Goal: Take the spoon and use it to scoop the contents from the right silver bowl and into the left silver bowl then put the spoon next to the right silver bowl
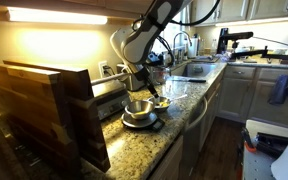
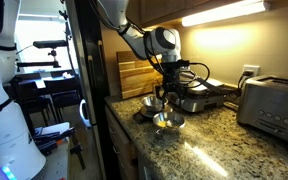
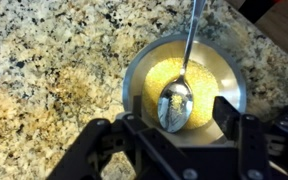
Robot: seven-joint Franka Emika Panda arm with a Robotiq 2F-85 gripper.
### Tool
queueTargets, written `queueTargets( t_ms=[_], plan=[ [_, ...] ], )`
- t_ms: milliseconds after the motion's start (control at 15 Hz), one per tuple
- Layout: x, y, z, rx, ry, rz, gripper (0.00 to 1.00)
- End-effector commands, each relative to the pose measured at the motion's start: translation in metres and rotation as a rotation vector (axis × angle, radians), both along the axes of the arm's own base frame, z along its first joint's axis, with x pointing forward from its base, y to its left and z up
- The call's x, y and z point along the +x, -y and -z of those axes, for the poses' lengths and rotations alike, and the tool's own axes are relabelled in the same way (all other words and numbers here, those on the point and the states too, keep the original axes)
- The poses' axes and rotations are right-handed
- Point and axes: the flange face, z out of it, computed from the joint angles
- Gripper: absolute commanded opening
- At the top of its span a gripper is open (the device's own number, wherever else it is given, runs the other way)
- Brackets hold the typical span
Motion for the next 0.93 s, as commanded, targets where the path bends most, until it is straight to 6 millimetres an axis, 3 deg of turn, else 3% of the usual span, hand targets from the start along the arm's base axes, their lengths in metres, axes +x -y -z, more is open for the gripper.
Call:
queueTargets(
  t_ms=[0,400,733,867],
  plan=[
    [-0.014,0.019,-0.004,0.037,0.081,0.026,0.99],
    [-0.022,0.044,0.010,0.077,0.087,0.085,1.00],
    [-0.026,0.043,0.015,0.110,0.071,0.135,1.00],
    [-0.027,0.043,0.017,0.118,0.064,0.146,0.85]
  ],
)
